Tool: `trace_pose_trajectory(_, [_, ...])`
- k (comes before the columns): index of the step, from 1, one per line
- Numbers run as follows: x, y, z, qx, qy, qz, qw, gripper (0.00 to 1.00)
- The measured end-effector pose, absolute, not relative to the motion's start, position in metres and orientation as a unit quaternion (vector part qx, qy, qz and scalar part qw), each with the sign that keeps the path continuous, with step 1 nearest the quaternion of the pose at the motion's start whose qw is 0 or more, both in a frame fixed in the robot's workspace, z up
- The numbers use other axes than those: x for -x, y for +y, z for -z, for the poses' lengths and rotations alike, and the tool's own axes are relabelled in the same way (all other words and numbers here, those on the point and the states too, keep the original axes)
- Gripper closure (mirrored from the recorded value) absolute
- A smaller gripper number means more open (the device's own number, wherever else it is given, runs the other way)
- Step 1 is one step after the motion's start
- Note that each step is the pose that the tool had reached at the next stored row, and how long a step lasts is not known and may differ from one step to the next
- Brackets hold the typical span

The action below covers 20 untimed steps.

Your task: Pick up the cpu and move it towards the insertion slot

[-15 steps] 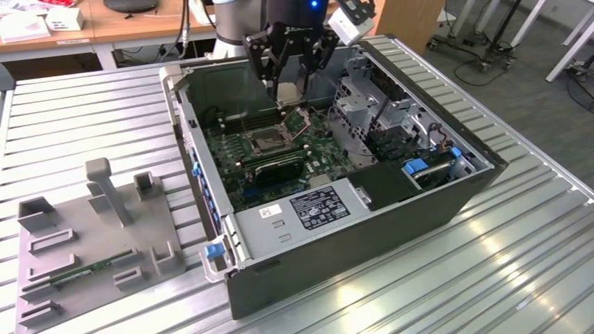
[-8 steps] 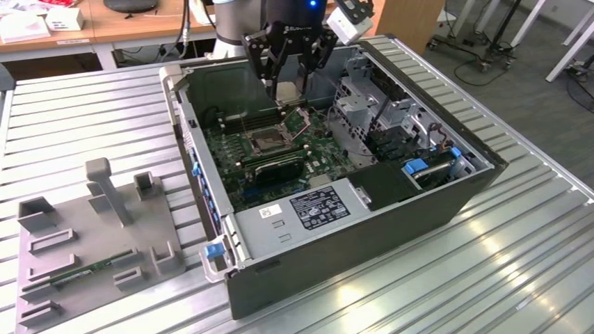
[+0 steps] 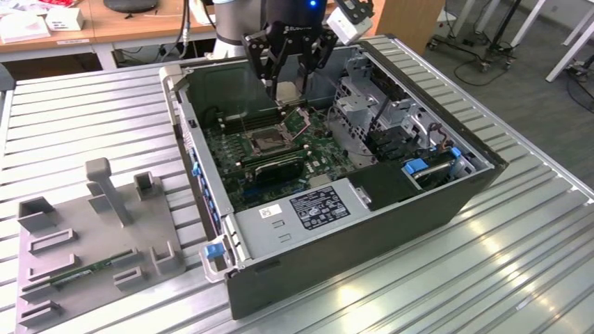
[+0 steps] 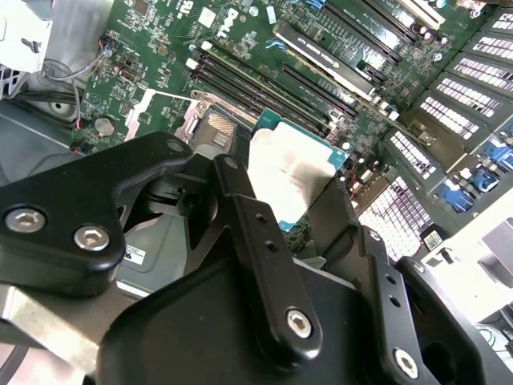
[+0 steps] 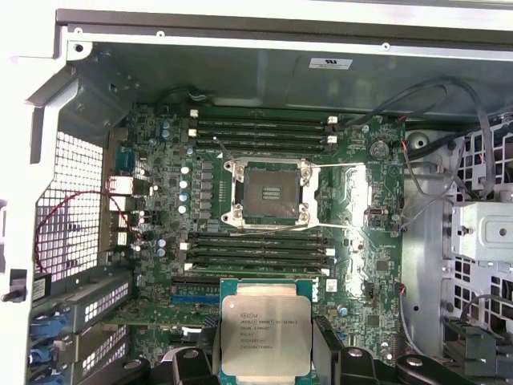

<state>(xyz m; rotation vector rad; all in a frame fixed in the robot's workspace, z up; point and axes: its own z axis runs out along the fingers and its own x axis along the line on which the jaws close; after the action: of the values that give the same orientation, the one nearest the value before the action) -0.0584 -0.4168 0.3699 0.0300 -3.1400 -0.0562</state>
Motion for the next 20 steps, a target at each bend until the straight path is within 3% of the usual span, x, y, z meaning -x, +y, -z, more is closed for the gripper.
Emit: trace_pose_trajectory(20, [0.058,-0.375,-0.346,-0.005,-1.0,0.018,0.0,0.46])
